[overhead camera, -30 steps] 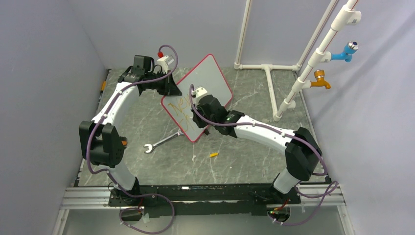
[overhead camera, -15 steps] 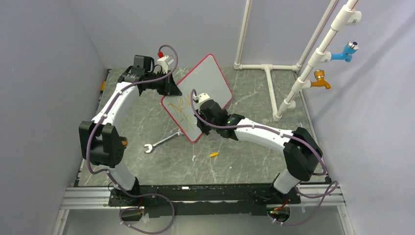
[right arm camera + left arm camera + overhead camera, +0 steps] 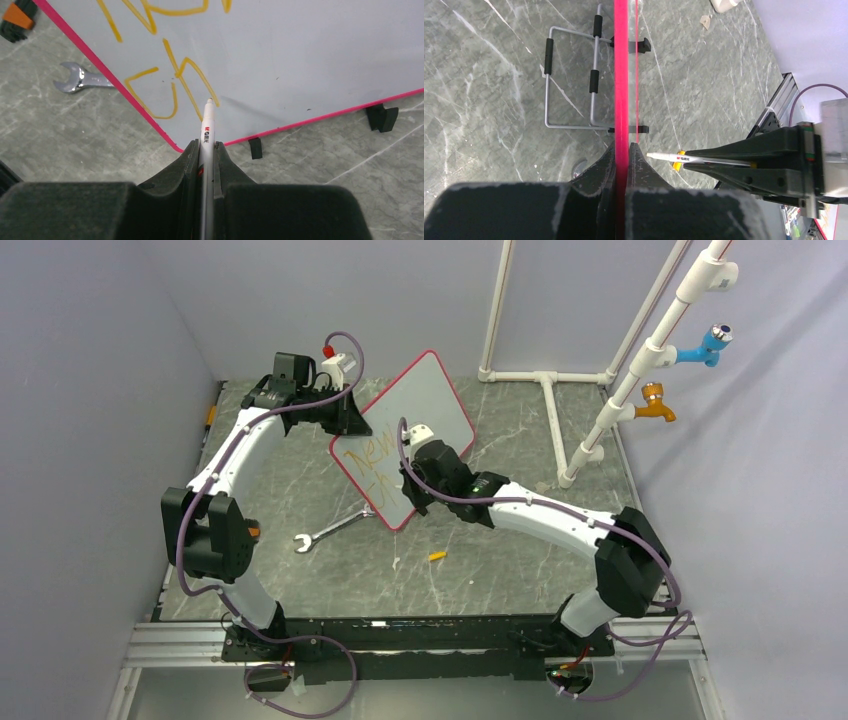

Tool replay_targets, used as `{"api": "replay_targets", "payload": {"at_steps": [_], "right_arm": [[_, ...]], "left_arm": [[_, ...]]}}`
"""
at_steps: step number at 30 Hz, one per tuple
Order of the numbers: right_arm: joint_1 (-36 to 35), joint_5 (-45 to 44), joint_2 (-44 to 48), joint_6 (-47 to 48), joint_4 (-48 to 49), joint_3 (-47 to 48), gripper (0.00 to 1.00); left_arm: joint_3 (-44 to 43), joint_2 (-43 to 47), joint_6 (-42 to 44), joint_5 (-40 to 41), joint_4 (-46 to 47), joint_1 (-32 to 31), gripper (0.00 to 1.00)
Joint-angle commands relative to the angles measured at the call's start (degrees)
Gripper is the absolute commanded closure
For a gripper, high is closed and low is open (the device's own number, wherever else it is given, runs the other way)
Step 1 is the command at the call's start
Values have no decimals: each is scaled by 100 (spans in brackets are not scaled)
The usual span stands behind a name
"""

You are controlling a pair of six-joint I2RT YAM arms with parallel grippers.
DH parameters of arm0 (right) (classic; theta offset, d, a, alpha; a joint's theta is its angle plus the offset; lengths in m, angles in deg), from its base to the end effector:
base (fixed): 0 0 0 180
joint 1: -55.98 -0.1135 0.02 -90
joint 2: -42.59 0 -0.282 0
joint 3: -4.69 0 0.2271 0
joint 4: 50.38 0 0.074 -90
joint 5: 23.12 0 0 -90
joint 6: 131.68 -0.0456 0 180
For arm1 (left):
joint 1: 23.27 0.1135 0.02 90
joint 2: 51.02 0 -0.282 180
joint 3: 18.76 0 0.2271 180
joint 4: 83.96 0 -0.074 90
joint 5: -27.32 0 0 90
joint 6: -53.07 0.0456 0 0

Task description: Write a sentence on the whiteboard

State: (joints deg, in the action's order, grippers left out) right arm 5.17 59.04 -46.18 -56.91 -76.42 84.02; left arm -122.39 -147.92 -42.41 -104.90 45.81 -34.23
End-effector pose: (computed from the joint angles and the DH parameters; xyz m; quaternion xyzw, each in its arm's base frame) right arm 0.2165 0.2557 0.2890 -0.2411 0.8540 0.1981 0.4163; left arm 0.3452 -0.0981 0.3459 0.1830 0.8494 -0.3802 0.3172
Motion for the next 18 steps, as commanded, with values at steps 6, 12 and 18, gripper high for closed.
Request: {"api": "replay_targets", "payload": {"at_steps": [6,12,18], "right_arm": [[130,71,256,50,129,398,100],[237,174,267,98,167,461,100],[396,332,369,99,248,333,100]], "left_arm": [[85,145,279,62,-71,-117,100],[95,141,273,61,-52,-111,100],[135,144,217,6,16,-117,100]]}}
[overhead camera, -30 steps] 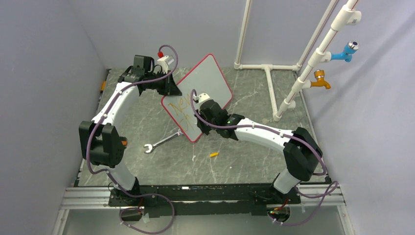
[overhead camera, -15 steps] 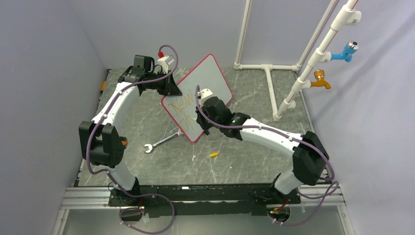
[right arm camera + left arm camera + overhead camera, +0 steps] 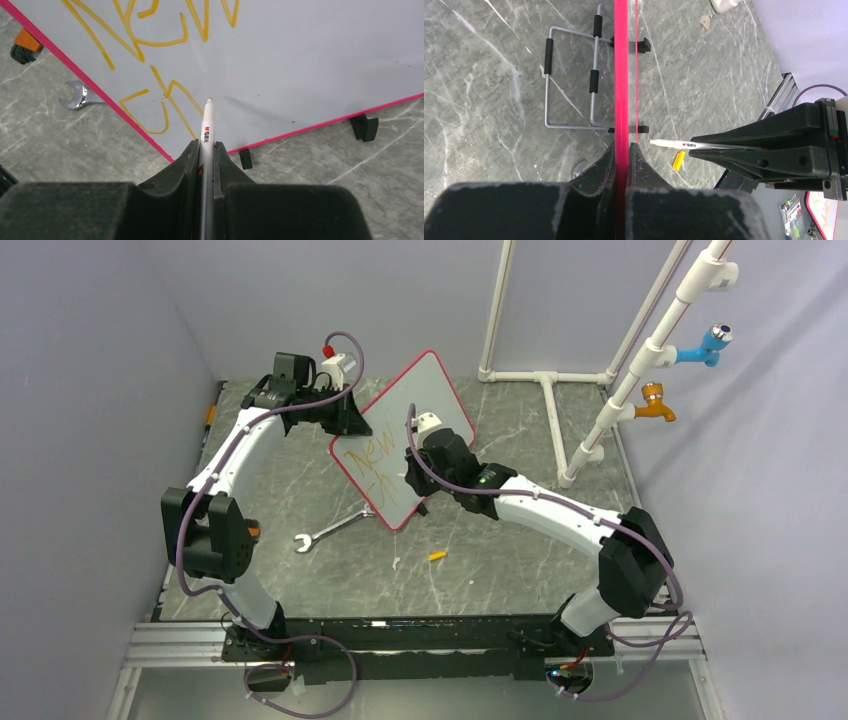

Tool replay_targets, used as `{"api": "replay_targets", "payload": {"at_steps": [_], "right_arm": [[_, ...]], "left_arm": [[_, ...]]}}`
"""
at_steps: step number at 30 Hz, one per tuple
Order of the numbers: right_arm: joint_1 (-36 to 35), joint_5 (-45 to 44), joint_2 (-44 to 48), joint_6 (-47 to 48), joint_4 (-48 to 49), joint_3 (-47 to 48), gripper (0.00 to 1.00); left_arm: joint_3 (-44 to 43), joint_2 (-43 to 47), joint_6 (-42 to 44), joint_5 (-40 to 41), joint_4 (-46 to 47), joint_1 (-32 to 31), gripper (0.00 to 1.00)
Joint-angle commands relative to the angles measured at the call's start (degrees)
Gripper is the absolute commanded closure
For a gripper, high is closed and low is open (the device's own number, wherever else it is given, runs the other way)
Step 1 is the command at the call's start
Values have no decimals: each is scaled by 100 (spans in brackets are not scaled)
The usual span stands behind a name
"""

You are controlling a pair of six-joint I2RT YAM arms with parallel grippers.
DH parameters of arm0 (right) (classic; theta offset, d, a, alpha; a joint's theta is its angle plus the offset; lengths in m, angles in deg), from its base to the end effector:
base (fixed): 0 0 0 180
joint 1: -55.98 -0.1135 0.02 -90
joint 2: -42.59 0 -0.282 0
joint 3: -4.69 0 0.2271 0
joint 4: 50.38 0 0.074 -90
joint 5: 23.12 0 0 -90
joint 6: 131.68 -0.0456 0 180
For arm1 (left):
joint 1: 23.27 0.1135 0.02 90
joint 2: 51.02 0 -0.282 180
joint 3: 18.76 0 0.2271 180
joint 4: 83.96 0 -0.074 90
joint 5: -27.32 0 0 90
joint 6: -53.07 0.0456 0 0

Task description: Write a sentence on the whiteboard

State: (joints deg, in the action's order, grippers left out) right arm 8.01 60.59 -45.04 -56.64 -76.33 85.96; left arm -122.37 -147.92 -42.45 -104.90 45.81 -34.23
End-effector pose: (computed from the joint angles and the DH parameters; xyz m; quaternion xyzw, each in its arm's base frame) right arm 0.2279 0.2454 0.3063 -0.2231 0.8461 0.2105 0.4360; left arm 0.3452 -0.0981 0.3458 0.1826 0.8495 -0.3803 0.3169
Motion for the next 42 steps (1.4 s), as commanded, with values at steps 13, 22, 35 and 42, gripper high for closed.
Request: {"api": "replay_targets", "payload": {"at_steps": [13,22,35,42], "right_arm": [[272,599,322,183,505,-13,100],[389,794,33,185,591,189,100],[397,942,-296,171,676,312,100],[388,1072,-386,145,730,268,100]], "left_arm": [[172,182,169,-38,115,-117,100],[155,180,183,-32,85,-117,100],[155,198,165,-67,100,-117,100],[163,207,174,-67,103,-117,100]]}}
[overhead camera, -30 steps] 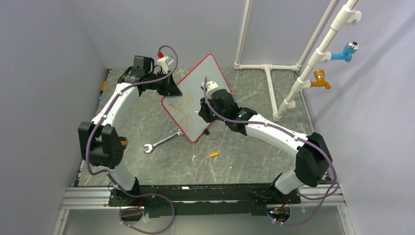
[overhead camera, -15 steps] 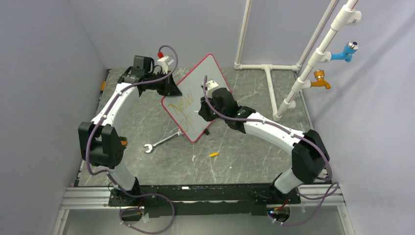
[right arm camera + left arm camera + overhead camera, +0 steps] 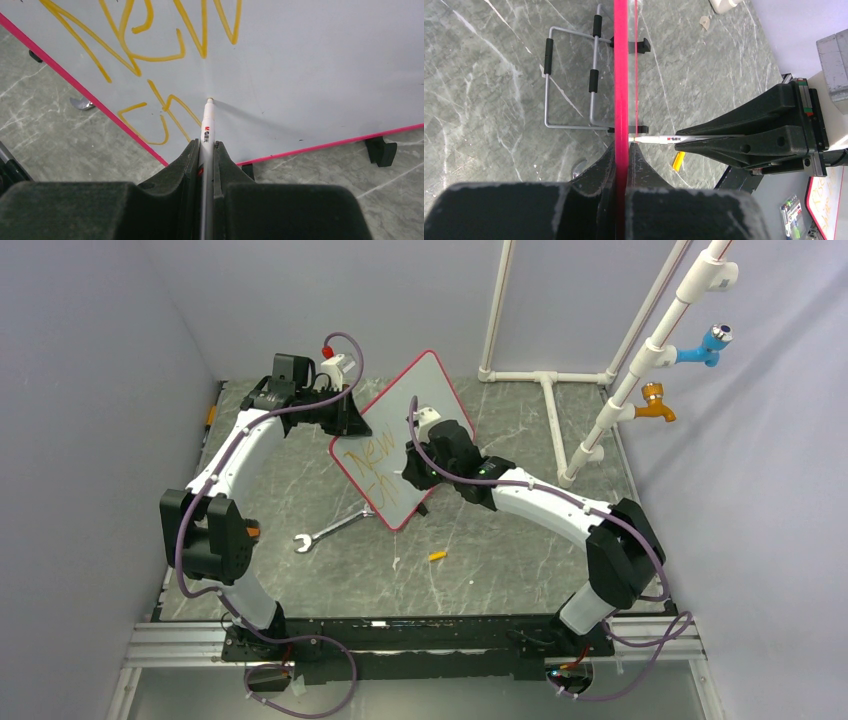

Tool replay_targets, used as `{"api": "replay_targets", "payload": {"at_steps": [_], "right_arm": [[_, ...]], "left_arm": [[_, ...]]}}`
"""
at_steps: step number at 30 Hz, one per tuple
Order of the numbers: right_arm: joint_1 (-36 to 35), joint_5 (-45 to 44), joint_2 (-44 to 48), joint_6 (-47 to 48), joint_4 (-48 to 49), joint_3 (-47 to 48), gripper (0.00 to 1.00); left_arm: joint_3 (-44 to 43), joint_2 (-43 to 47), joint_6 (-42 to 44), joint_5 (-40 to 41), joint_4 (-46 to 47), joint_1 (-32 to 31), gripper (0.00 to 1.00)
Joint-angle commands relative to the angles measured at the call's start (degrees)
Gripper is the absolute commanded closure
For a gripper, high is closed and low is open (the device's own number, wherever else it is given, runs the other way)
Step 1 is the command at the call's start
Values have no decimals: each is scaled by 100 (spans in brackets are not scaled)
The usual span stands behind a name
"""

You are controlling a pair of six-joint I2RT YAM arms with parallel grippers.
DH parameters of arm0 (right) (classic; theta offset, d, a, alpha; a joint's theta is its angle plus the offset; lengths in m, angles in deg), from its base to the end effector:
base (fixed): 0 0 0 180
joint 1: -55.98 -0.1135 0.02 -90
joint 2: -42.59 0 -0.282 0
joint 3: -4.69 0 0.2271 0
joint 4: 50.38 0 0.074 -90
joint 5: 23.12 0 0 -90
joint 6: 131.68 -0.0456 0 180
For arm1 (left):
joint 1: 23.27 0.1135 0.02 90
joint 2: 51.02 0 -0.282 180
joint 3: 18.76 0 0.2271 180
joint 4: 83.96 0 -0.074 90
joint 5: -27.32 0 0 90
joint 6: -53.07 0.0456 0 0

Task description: Write a sentence on the whiteboard

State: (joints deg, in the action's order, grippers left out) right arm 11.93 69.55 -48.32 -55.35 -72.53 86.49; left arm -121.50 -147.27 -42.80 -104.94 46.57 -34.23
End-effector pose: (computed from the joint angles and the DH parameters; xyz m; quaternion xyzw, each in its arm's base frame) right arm 0.2507 0.2455 0.2975 -0.2393 0.8378 0.2544 0.4196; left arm 0.3429 -0.0976 0.3460 0.1816 0.8481 -0.3815 0.3197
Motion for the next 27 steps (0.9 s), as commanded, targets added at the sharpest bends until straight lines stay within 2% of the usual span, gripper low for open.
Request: {"api": "replay_targets", "payload": {"at_steps": [1,19,27], "right_arm": [[3,198,-66,3,364,198,100],[-113,372,-77,-231,533,-284,100],[-116,180,-46,-294,471,-450,100]], "left_arm": [[76,141,209,-63,25,-117,100],[75,150,227,-49,2,-115,100],[75,159,233,-43,5,-117,100]]}}
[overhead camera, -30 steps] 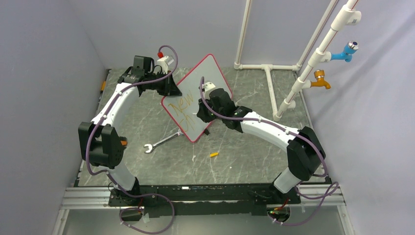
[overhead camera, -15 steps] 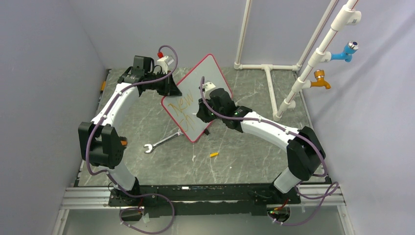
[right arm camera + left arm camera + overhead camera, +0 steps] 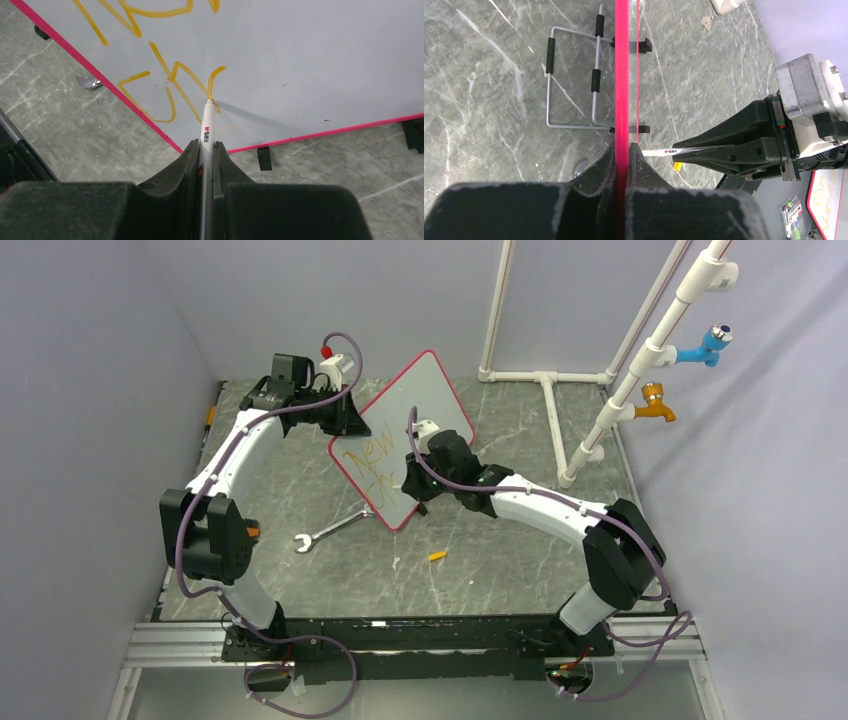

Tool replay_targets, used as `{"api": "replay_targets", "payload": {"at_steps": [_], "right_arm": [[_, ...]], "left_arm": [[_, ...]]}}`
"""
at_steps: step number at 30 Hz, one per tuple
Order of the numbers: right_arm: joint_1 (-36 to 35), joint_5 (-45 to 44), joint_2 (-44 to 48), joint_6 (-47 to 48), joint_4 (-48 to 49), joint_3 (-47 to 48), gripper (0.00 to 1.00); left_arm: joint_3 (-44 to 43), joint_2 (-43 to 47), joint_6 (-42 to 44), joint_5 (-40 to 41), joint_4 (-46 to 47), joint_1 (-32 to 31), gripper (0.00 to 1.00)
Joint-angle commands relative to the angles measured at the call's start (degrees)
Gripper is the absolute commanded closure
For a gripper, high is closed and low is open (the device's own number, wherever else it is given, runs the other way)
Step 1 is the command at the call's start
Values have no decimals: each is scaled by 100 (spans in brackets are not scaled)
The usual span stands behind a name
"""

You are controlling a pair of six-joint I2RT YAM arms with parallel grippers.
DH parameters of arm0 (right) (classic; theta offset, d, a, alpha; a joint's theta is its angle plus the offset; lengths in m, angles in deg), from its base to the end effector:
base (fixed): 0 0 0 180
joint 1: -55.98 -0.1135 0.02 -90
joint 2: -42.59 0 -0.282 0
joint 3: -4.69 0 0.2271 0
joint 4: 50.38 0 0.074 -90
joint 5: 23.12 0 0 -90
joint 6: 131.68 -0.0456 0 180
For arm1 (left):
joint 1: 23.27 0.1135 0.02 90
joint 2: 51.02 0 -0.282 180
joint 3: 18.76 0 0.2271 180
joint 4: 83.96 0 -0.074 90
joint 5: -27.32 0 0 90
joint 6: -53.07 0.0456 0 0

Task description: Write a sentence on the whiteboard

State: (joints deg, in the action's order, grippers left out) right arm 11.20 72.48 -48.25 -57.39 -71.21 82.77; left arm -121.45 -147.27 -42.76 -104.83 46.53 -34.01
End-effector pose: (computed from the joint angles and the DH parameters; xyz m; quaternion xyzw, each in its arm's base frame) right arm 0.2418 0.2462 0.2793 -0.2433 0.8462 0.2750 0.3861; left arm 0.3432 -0.0962 0.3457 0.1797 0.8490 -0.3800 0.3201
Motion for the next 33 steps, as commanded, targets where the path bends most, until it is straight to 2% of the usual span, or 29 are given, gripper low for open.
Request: {"api": "replay_targets", "payload": {"at_steps": [1,14,22,33], "right_arm": [[-47,-193,-68,-98,310,-60,100],[-45,-711,-245,36,-16,603,100],[-42,-772,-411,195,-175,1034,100],[-43,-679,-377,170,-160,1170,100]], "left_arm": [[71,159,231,-54,6,-139,100],[71,175,240,-59,2,-139,100],[89,194,255,-50,-1,-134,100],[100,203,256,-54,-2,-139,100]]}}
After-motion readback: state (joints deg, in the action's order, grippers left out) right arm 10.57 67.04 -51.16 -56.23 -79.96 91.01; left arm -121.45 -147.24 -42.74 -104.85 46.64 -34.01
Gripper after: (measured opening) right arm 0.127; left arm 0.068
